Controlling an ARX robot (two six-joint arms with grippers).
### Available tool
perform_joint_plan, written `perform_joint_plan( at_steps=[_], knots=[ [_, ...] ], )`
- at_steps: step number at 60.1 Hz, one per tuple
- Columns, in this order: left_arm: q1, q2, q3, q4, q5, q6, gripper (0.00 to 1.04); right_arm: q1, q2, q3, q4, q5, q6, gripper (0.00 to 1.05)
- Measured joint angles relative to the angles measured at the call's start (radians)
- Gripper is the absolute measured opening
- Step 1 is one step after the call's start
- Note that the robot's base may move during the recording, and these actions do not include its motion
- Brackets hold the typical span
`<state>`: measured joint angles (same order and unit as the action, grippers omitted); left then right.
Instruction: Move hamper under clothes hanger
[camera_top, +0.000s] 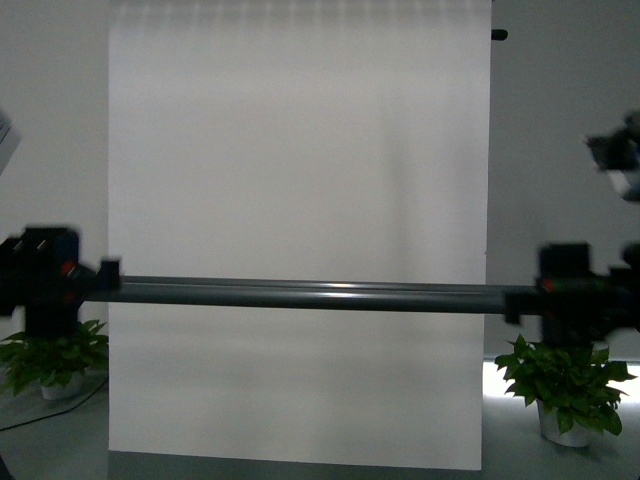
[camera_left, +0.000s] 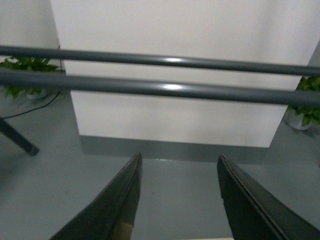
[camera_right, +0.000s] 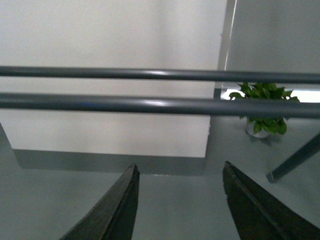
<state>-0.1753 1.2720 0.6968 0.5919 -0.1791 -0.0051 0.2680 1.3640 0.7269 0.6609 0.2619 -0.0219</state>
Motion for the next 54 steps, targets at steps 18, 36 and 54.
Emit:
perform_joint_plan(
  at_steps=[18,36,54],
  knots=[
    [0.064,-0.19,-0.315,0.106,0.071,0.0,0.03,-0.101,-0.208,-0.339,0.101,-0.1,0.01,0.02],
    [0.11,-0.33,-0.473,0.117,0.124,0.0,0.03,-0.159,-0.359,-0.5,0.108,-0.155,0.011,0.02],
    [0.173,-0.481,-0.573,0.071,0.18,0.0,0.03,-0.247,-0.521,-0.604,0.048,-0.256,0.011,0.02]
  ],
)
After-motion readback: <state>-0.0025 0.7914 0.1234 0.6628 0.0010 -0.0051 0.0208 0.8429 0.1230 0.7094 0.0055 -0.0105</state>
